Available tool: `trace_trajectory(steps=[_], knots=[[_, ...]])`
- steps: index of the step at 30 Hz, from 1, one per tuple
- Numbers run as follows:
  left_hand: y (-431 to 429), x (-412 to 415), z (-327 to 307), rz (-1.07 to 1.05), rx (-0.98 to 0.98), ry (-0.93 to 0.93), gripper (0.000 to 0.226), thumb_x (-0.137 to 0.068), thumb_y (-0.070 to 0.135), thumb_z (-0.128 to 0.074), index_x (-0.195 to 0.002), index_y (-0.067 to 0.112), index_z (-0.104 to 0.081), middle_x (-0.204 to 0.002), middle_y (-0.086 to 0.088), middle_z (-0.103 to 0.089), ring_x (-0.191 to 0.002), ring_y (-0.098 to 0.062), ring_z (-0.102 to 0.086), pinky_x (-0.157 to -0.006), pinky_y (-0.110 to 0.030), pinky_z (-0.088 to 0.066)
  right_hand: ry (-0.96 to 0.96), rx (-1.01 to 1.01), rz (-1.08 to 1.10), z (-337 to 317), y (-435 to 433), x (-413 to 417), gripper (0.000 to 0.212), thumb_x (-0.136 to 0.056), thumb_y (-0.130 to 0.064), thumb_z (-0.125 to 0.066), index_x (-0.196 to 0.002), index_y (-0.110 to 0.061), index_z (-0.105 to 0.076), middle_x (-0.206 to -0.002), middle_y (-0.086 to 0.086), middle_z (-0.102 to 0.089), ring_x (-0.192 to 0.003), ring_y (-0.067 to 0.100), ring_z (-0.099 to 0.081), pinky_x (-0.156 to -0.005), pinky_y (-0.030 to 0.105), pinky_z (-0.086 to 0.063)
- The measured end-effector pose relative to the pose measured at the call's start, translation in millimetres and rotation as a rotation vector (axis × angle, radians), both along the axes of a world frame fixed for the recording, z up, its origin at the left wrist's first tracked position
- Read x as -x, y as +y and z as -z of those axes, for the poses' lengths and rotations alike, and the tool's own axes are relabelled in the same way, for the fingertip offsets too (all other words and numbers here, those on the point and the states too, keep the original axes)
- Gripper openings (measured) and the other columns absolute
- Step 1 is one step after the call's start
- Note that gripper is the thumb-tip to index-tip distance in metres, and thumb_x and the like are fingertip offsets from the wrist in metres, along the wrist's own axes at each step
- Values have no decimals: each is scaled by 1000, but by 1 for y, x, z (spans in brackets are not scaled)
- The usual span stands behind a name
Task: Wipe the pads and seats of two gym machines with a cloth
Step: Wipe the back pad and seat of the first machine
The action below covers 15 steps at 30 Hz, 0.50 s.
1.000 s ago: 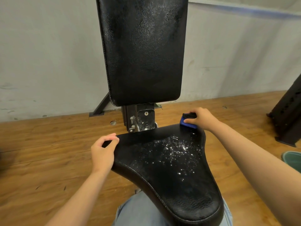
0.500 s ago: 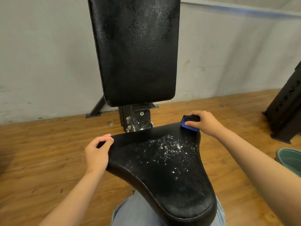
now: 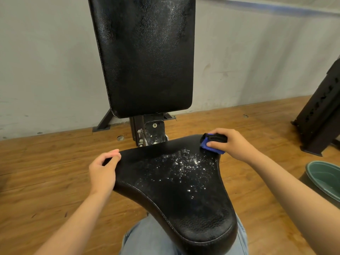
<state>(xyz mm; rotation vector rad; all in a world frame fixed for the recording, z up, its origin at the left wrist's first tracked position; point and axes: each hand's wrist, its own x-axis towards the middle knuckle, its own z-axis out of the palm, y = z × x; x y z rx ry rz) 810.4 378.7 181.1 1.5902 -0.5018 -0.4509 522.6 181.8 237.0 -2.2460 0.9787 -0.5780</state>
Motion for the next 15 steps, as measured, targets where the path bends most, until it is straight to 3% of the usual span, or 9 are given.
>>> trace_trajectory(steps=[4, 8, 15], knots=[[0, 0, 0, -7, 0, -1, 13, -92, 12, -60, -90, 21, -70, -107, 12, -66, -110, -16, -56, -105, -43, -42, -74, 55, 207, 16, -24, 7, 17, -87, -22, -68, -104, -22, -63, -93, -7, -65, -84, 8, -59, -63, 13, -42], [1, 0, 2, 4, 4, 5, 15, -92, 12, -60, -89, 22, -70, -104, 13, -66, -110, -17, -57, -105, -45, -42, -123, -24, 371, 34, -36, 0, 20, -92, -25, -62, -109, -14, -62, -97, 1, -65, -91, 22, -60, -63, 22, -44], [0, -3, 4, 4, 20, 10, 15, -91, 13, -61, -88, 25, -70, -105, 14, -67, -112, -16, -57, -106, -46, -41, -213, 47, 316, 29, 15, 12, 17, -90, -22, -65, -106, -21, -63, -94, -12, -65, -84, -1, -59, -65, 9, -43]])
